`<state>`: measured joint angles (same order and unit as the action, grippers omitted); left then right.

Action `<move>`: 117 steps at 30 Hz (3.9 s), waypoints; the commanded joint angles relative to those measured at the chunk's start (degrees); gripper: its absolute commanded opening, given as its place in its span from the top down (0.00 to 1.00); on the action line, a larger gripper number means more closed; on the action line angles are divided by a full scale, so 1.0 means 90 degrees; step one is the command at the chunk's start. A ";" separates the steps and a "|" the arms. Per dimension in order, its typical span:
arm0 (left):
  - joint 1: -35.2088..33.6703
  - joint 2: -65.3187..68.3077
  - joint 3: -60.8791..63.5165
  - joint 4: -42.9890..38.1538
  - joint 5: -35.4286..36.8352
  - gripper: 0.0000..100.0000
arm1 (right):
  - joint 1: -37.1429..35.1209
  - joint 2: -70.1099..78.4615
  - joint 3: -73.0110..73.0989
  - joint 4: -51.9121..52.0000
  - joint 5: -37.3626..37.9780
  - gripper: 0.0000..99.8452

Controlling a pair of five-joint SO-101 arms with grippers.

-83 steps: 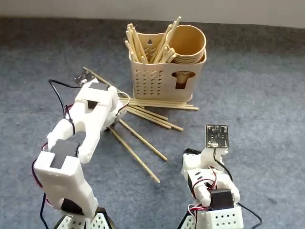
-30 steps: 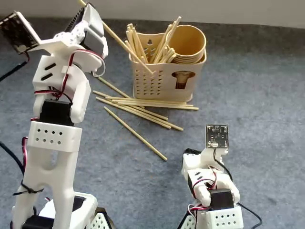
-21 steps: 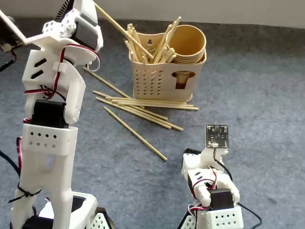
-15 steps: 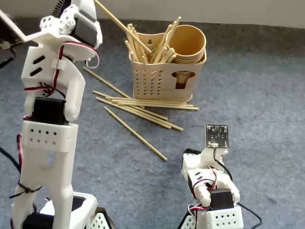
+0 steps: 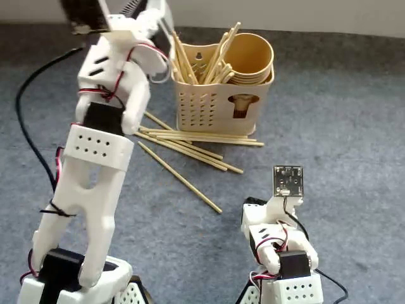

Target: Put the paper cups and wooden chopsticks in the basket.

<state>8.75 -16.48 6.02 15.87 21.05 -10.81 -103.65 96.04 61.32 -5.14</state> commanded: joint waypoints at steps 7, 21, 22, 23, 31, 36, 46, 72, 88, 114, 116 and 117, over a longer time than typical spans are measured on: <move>0.0591 -0.0063 -0.0415 0.1192 -0.0772 0.92 | -0.0024 -0.0073 0.0943 0.0024 -0.0020 1.00; 0.0552 -0.0083 -0.0904 0.1582 -0.0205 0.96 | -0.0024 -0.0073 0.0943 0.0024 -0.0020 1.00; 0.0552 -0.0073 -0.0943 0.1582 -0.0117 0.97 | -0.0024 -0.0073 0.0943 0.0024 -0.0020 1.00; 0.0552 -0.0044 -0.0952 0.1582 -0.0098 0.98 | -0.0024 -0.0073 0.0943 0.0024 -0.0020 1.00; 0.0562 0.0122 -0.0698 0.1563 0.0000 0.99 | -0.0024 -0.0073 0.0943 0.0024 -0.0020 1.00; 0.0552 0.0532 -0.0689 0.1592 0.0527 0.99 | -0.0024 -0.0073 0.0943 0.0024 -0.0020 1.00; 0.0601 0.0884 -0.0689 0.2911 0.1035 0.99 | -0.0024 -0.0073 0.0943 0.0024 -0.0020 1.00; 0.0640 -0.0024 -0.2281 0.4689 0.1055 0.89 | 0.0171 -0.0103 0.0943 0.0024 -0.0039 1.00; -0.0190 0.0015 -0.2105 0.7209 0.1192 0.99 | 0.0171 -0.0103 0.0943 0.0024 -0.0029 1.00; -0.0825 0.0269 0.2173 0.5177 0.2178 0.81 | 0.0171 -0.0093 0.0943 0.0024 -0.0049 1.00; -0.0855 0.0659 0.2164 0.5021 0.2178 0.83 | 0.0171 -0.0093 0.0943 0.0024 -0.0049 1.00; -0.0864 0.0894 0.2164 0.4894 0.2178 0.85 | 0.0171 -0.0093 0.0943 0.0024 -0.0049 1.00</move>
<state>1.63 -12.88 25.80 63.52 40.04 -10.02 -103.65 96.04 61.32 -5.14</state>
